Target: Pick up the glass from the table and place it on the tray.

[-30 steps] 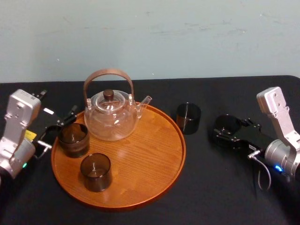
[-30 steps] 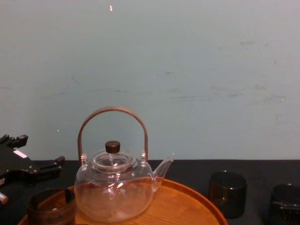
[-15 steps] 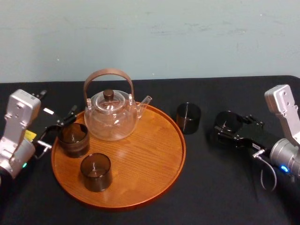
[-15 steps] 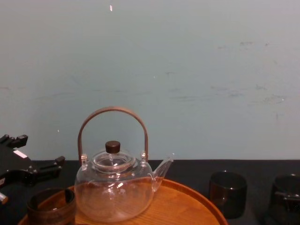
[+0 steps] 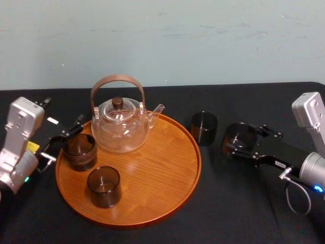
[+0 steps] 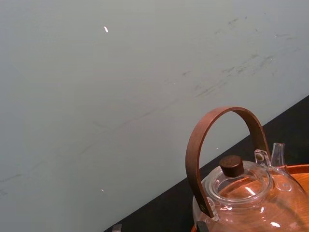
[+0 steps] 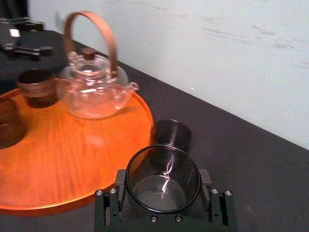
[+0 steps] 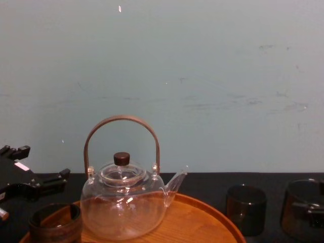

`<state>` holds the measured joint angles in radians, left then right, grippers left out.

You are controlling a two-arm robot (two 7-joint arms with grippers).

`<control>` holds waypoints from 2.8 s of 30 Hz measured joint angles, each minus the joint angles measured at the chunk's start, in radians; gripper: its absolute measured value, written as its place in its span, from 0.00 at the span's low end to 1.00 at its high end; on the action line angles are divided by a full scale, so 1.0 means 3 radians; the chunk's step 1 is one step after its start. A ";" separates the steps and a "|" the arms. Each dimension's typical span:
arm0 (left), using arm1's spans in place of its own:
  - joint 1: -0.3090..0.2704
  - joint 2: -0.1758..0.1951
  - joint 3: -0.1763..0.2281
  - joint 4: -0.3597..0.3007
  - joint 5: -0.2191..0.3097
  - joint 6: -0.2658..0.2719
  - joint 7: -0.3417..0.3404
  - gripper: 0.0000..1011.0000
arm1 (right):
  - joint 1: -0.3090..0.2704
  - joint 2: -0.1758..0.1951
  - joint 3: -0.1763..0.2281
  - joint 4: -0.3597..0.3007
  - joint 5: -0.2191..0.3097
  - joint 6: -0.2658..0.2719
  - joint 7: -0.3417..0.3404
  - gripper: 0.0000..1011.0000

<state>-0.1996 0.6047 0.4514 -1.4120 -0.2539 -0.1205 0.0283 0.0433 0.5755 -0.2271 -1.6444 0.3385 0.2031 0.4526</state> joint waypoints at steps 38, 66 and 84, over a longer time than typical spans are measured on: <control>0.0000 0.0000 0.0000 0.0000 0.0000 0.0000 0.0000 0.99 | 0.0381 0.0032 -0.0809 -0.0204 0.0056 -0.0111 0.0339 0.89; 0.0000 0.0000 0.0000 0.0000 0.0000 0.0000 0.0000 0.99 | 0.0701 -0.0174 -0.1237 0.0275 0.0029 -0.0160 0.0502 0.89; 0.0000 0.0000 0.0000 0.0000 0.0000 0.0000 0.0000 0.99 | 0.0756 -0.0240 -0.1288 0.0491 0.0036 -0.0192 0.0498 0.89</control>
<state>-0.1995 0.6047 0.4514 -1.4119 -0.2539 -0.1205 0.0283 0.2700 0.5035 -0.6136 -1.4971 0.3493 0.1454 0.6020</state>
